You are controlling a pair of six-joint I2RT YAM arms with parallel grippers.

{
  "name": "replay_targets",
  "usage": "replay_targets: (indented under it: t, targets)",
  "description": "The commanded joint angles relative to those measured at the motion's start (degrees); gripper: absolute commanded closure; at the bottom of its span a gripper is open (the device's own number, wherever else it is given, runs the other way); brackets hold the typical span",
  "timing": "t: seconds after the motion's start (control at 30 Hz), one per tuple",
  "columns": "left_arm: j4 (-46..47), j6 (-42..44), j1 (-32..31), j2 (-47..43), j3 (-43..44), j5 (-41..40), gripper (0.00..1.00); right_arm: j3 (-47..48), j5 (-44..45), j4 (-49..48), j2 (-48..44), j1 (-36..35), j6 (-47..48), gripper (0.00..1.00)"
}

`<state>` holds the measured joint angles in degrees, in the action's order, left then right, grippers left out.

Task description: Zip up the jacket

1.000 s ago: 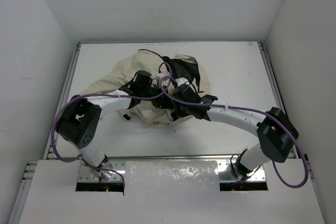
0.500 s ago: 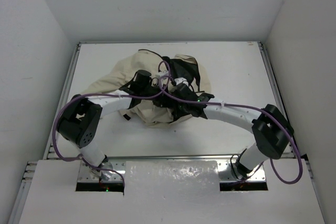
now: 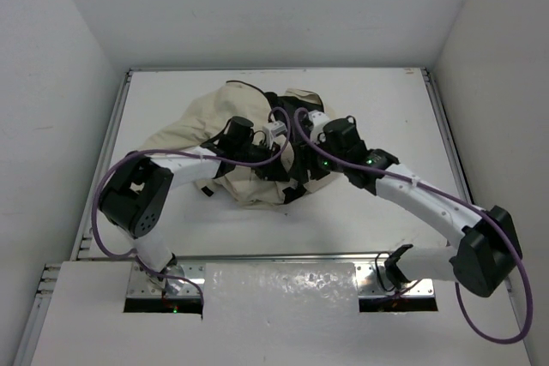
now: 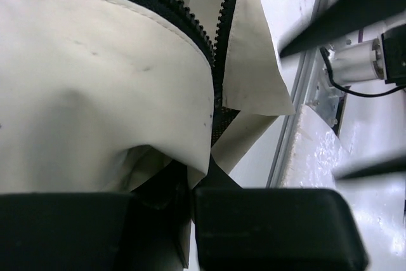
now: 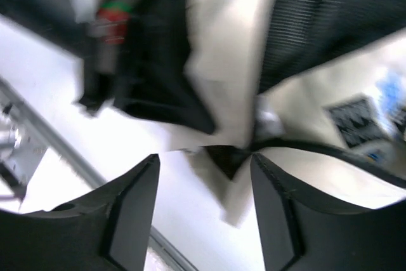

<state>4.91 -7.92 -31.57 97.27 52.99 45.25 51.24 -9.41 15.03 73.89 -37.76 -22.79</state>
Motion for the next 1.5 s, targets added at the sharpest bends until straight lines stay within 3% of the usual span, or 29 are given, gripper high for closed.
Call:
replay_targets:
  t: [0.0, 0.37, 0.63, 0.83, 0.97, 1.1, 1.23, 1.37, 1.43, 1.47]
  targets:
    - [2.65, 0.72, -0.33, -0.51, 0.80, 2.82, 1.00, -1.58, -2.48, 0.25, -2.17, 3.12, -2.00, 0.40]
    - [4.32, 0.28, 0.11, -1.03, 0.45, 5.54, 1.00, -0.53, -4.75, 6.22, 1.96, 4.01, -1.47, 0.39]
    - [5.03, 0.71, 0.11, -0.86, 0.01, 5.37, 1.00, 3.07, 6.67, 12.39, -3.47, 3.83, -1.03, 0.38]
    - [3.80, 2.64, 0.02, -0.24, 0.88, 7.12, 1.00, 1.76, 14.06, 12.31, -10.41, 0.94, -6.73, 0.41]
    - [3.62, 2.56, -0.07, 0.11, 1.15, 8.71, 1.00, -5.61, 7.41, 11.52, -11.66, 0.76, -14.19, 0.46]
    - [3.62, 2.56, -0.16, 0.37, 1.50, 9.50, 1.00, -12.13, -4.64, 1.69, -9.29, 2.16, -18.43, 0.41]
    - [2.92, 3.53, -0.24, 0.20, 1.85, 9.77, 1.00, -11.34, -5.44, -5.16, -8.14, 5.06, -17.73, 0.37]
    - [2.30, 3.62, -0.42, -0.24, 1.33, 10.38, 1.00, -11.43, -5.79, -5.97, -6.57, 5.76, -16.15, 0.36]
    - [2.30, 3.53, -0.51, -0.42, 1.06, 10.73, 1.00, -12.39, -6.67, -6.50, -5.60, 6.55, -15.80, 0.40]
    - [2.39, 3.53, -0.51, -0.51, 0.80, 10.99, 1.00, -13.61, -7.02, -7.46, -5.34, 6.90, -15.62, 0.48]
